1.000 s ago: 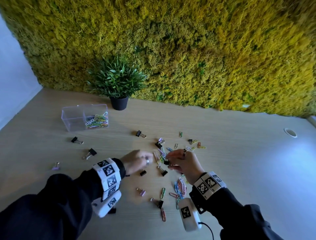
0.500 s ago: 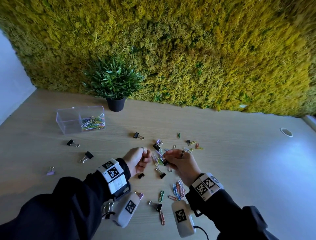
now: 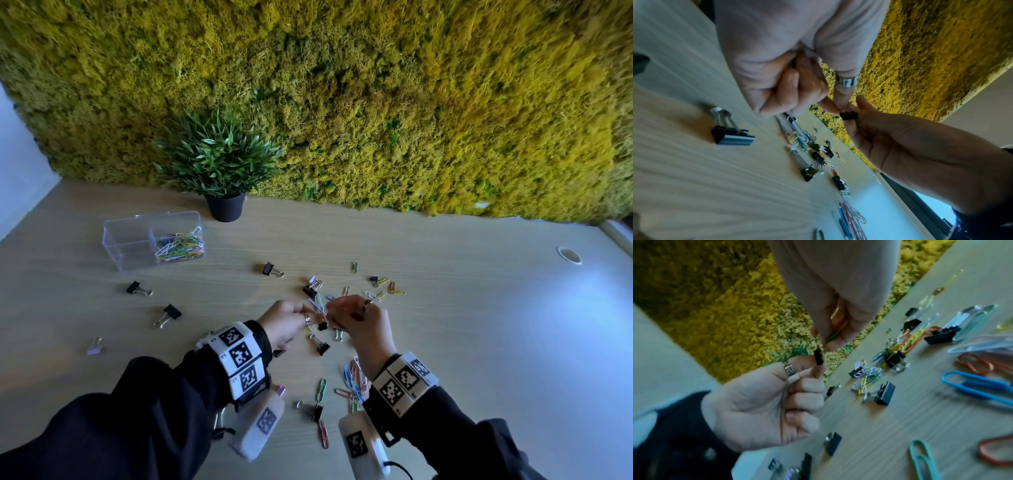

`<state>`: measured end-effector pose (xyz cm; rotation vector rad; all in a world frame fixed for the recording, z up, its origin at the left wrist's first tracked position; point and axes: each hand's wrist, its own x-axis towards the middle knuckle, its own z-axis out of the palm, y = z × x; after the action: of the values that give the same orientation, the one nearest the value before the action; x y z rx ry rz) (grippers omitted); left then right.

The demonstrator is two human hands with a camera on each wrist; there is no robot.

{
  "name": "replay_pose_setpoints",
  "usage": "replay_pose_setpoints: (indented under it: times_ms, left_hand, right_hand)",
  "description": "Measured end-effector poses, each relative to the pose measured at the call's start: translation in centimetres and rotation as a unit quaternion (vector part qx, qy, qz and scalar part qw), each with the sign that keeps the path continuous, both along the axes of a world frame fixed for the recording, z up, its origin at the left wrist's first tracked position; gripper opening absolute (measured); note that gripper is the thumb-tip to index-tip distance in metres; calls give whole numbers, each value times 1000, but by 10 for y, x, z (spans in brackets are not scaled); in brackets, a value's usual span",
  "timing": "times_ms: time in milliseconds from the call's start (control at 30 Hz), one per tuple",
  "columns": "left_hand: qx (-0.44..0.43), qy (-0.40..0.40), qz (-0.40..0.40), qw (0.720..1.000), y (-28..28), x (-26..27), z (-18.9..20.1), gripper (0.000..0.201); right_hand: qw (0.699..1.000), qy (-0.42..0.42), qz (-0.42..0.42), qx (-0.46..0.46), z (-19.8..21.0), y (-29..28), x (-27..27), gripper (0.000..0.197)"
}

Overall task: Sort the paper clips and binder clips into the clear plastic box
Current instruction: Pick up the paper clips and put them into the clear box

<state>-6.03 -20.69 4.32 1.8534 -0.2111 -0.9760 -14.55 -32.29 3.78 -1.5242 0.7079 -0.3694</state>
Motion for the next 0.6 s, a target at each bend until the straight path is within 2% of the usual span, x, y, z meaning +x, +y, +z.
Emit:
replay_pose_setpoints:
  times_ms: [67, 167, 233, 300, 367, 400, 433, 467, 500, 567, 600]
  left_hand:
    - [-2, -33, -13, 999, 2, 4, 2, 8]
    - [67, -162, -100, 979, 9, 17, 2, 12]
    - [126, -231, -163, 951, 11, 22, 3, 2]
    - [150, -281, -202, 926, 10, 25, 1, 12]
    - [155, -320, -229, 906, 5, 26, 6, 18]
    - [160, -332, -245, 897, 1, 27, 7, 21]
    - [163, -338, -263, 889, -2, 27, 9, 24]
    - [169, -338, -284, 881, -5, 28, 9, 27]
    - [176, -335, -302, 875, -7, 29, 7, 31]
    - [190, -328, -330, 865, -10, 31, 2, 37]
    - [196, -329, -337, 860, -11, 32, -1, 37]
  right_hand:
    - [991, -24, -3, 134, 0, -4, -3, 21]
    - [954, -5, 18, 300, 5, -15, -11, 24]
    - [945, 28, 24, 325, 7, -24, -18, 24]
    - [949, 72, 34, 306, 5, -32, -24, 25]
    - [963, 130, 67, 227, 5, -37, -26, 33]
    - [969, 175, 107, 139, 8, -38, -28, 36]
    - [959, 230, 164, 18, 13, -37, -31, 37]
    - [928, 275, 228, -105, 16, -36, -35, 35]
    - [882, 308, 290, -207, 18, -35, -39, 39]
    - [775, 395, 355, -342, 14, -31, -49, 66]
    - [733, 426, 365, -384, 9, -28, -54, 77]
